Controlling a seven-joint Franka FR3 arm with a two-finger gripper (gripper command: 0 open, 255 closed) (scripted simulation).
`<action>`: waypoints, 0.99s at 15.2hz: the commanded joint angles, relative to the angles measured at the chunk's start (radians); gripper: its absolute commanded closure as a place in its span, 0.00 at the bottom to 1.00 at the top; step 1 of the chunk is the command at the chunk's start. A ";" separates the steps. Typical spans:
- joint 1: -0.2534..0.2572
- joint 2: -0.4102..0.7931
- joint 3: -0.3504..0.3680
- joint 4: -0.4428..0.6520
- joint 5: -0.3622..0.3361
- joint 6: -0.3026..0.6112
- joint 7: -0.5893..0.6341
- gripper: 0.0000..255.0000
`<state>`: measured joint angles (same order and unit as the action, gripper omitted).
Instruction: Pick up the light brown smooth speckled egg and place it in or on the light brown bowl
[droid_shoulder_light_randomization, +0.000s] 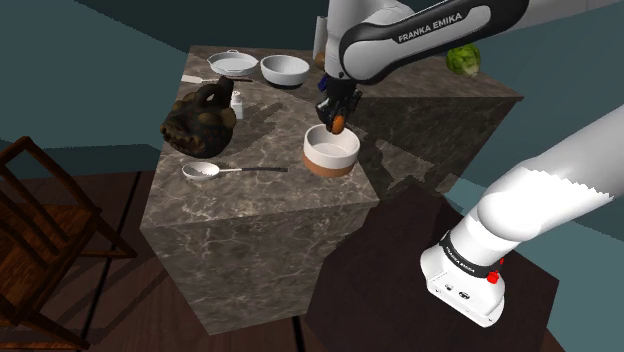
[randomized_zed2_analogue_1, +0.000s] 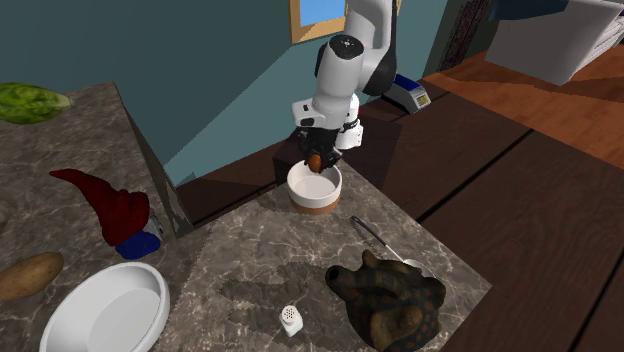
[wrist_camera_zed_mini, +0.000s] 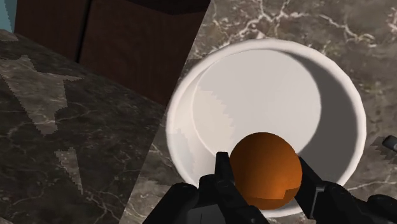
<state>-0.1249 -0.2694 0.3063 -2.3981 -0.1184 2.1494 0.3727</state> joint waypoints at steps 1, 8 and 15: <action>-0.002 0.014 0.002 -0.014 -0.007 0.028 0.007 1.00; -0.005 0.032 0.005 -0.033 -0.016 0.063 0.018 1.00; -0.005 0.032 0.005 -0.033 -0.016 0.063 0.018 0.00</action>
<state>-0.1296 -0.2372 0.3115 -2.4311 -0.1341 2.2127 0.3909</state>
